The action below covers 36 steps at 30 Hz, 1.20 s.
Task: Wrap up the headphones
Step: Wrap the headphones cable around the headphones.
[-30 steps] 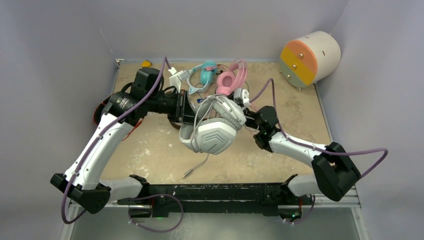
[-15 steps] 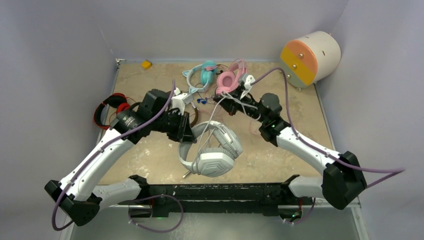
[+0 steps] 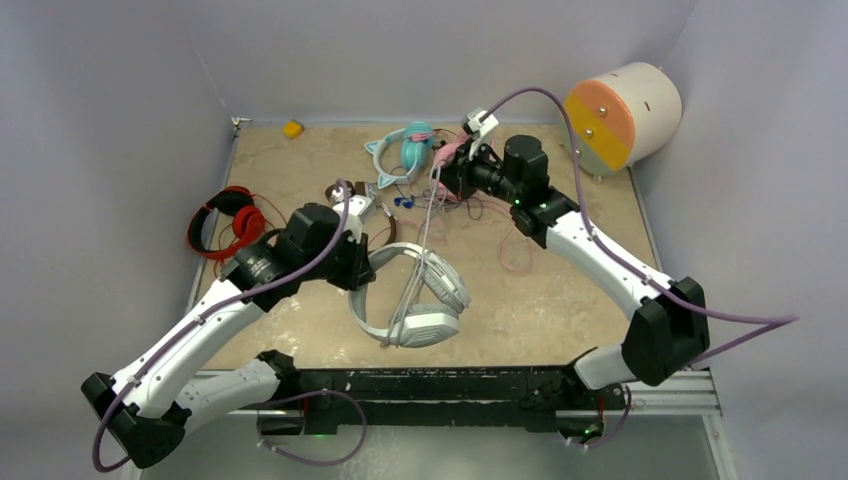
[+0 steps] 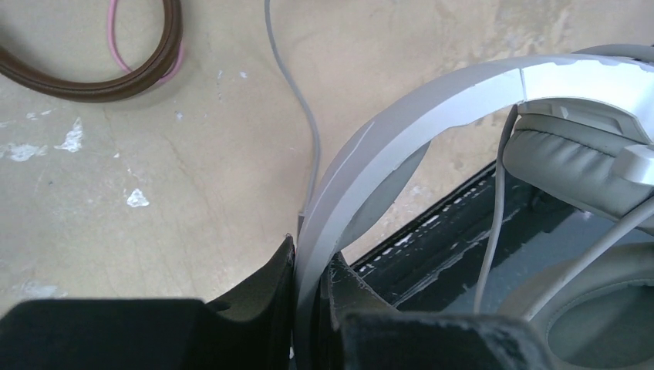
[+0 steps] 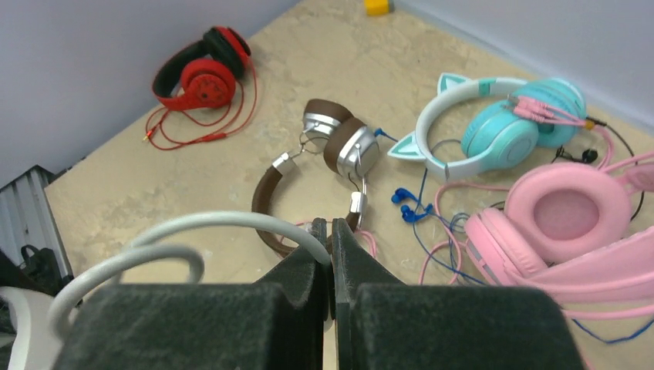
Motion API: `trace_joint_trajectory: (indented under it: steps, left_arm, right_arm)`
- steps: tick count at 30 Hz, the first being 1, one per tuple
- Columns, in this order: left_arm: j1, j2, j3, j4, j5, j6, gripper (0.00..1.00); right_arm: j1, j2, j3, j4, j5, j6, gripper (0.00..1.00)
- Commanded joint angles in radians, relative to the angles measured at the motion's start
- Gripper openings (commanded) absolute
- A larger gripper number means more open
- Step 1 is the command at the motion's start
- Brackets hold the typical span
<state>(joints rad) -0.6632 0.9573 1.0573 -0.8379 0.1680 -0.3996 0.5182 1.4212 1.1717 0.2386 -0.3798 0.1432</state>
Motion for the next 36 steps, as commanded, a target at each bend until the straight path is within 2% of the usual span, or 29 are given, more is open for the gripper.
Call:
trace_joint_trajectory:
  steps: [1,7,15,21,27,36]
  left_arm:
    - [-0.07,0.007,-0.011,0.099,-0.12,-0.008,0.0]
    - [-0.203,0.071,0.008,0.092,-0.276,-0.008,0.0]
    - [-0.292,0.131,0.066,0.096,-0.355,-0.018,0.0]
    - [-0.321,0.134,0.067,0.117,-0.32,-0.017,0.0]
    - [-0.338,0.167,0.087,0.097,-0.351,-0.034,0.0]
    - [-0.339,0.111,0.057,0.123,-0.356,-0.079,0.0]
  right_arm:
    - [0.0,0.051,0.1,-0.1,0.059,-0.01,0.0]
    - [0.0,0.113,0.164,-0.168,0.057,0.03,0.0]
    - [0.001,0.145,0.169,-0.204,0.117,0.061,0.0]
    - [0.0,0.17,0.164,-0.224,0.116,0.076,0.0]
    - [0.001,0.189,0.175,-0.237,0.138,0.086,0.0]
    - [-0.061,0.116,0.037,-0.215,0.18,0.131,0.0]
